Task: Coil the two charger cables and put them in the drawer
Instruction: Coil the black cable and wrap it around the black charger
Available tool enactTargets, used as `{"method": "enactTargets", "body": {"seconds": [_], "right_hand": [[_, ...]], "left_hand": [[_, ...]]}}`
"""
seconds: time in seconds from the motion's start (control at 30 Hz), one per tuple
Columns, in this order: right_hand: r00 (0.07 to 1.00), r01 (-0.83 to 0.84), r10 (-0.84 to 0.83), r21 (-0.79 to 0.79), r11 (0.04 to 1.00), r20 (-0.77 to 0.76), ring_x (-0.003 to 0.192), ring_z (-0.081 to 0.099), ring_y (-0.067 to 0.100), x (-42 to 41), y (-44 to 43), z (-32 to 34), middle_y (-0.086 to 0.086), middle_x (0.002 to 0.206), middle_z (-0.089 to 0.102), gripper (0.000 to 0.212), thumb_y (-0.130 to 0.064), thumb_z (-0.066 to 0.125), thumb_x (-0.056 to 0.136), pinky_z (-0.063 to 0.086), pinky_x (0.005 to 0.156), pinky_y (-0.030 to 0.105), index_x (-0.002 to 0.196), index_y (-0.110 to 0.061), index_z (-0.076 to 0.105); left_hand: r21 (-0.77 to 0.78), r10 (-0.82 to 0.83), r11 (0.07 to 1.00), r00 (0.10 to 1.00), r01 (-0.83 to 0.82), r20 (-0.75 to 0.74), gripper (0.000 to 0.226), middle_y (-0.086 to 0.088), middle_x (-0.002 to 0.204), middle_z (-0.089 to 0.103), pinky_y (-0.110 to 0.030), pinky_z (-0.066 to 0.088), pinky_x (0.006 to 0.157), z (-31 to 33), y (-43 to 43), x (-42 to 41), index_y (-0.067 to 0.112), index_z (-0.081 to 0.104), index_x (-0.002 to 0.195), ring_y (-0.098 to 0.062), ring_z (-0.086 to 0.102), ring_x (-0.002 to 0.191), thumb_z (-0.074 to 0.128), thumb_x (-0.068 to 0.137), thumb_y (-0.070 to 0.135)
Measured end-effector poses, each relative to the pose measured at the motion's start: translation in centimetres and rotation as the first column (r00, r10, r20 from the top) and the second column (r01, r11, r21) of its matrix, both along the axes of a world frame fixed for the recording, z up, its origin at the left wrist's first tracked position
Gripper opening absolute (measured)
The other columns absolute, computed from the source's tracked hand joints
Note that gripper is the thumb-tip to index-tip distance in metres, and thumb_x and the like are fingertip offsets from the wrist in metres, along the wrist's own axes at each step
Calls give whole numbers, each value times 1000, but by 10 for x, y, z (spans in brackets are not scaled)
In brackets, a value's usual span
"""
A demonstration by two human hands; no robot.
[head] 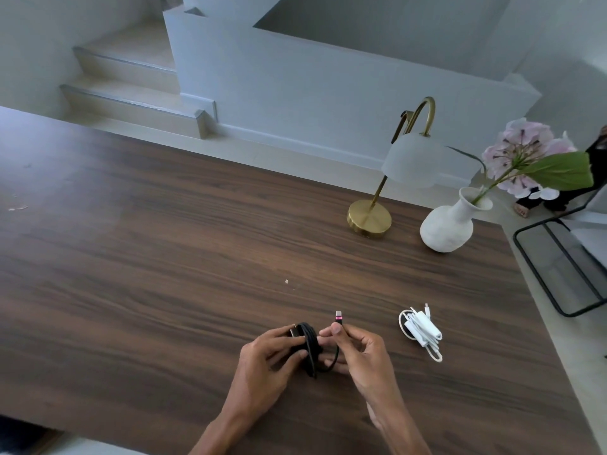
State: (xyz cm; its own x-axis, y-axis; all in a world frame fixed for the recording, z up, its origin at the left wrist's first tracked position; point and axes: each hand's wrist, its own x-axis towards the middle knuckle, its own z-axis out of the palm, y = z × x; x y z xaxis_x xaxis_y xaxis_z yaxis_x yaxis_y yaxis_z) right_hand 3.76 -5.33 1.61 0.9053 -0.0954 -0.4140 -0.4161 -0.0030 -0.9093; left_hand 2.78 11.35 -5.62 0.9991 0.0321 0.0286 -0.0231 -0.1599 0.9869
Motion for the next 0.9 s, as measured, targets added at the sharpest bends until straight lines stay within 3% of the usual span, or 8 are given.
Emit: {"method": "enactTargets", "body": {"seconds": [0.23, 0.37, 0.5, 0.67, 0.83, 0.9], "right_hand": [[1000, 6, -4, 108, 994, -19, 92, 77, 28, -3, 4, 4, 17, 94, 79, 34, -32, 60, 91, 61, 80, 35, 91, -3, 77], [1000, 13, -13, 144, 990, -2, 89, 77, 28, -10, 7, 6, 18, 88, 79, 35, -35, 61, 86, 62, 77, 31, 90, -4, 77], [999, 4, -9, 135, 991, 40, 81, 77, 26, -19, 3, 10, 15, 72, 74, 35, -33, 61, 87, 62, 68, 29, 88, -2, 77], [997, 68, -70, 114, 991, 14, 75, 74, 27, -23, 3, 11, 17, 70, 72, 28, -23, 61, 94, 60, 53, 29, 86, -2, 77], [997, 81, -80, 101, 992, -14, 73, 77, 29, -26, 3, 11, 13, 66, 70, 28, -22, 59, 97, 49, 35, 25, 89, -1, 75], [996, 83, -80, 94, 992, -35, 71, 77, 30, -25, 2, 8, 12, 67, 68, 27, -21, 59, 97, 48, 34, 24, 90, -1, 76]], "left_hand": [[-76, 107, 991, 990, -114, -90, 27, 4, 92, 80, -27, 62, 79, 6, -4, 7, 22, 77, 93, -11, 77, 84, 71, 88, -4], [-88, 191, 976, 978, -198, -83, 24, 3, 89, 80, -28, 62, 78, 5, -11, 8, 22, 75, 93, -13, 77, 84, 70, 89, -1], [-42, 161, 986, 986, -163, -54, 24, 5, 91, 80, -27, 60, 80, 3, -12, 4, 23, 74, 99, -12, 77, 86, 72, 88, 1], [24, 160, 987, 987, -160, 6, 28, 6, 87, 79, -15, 57, 73, 6, -18, 1, 24, 71, 97, -9, 77, 83, 72, 87, -2], [46, 150, 987, 988, -151, 22, 26, 6, 88, 79, -27, 60, 74, 5, -16, 0, 23, 71, 98, -11, 76, 83, 72, 88, -1], [56, 113, 992, 993, -115, 40, 26, 4, 89, 77, -25, 60, 72, 8, -18, -1, 21, 71, 97, -11, 76, 82, 71, 87, -3]]}}
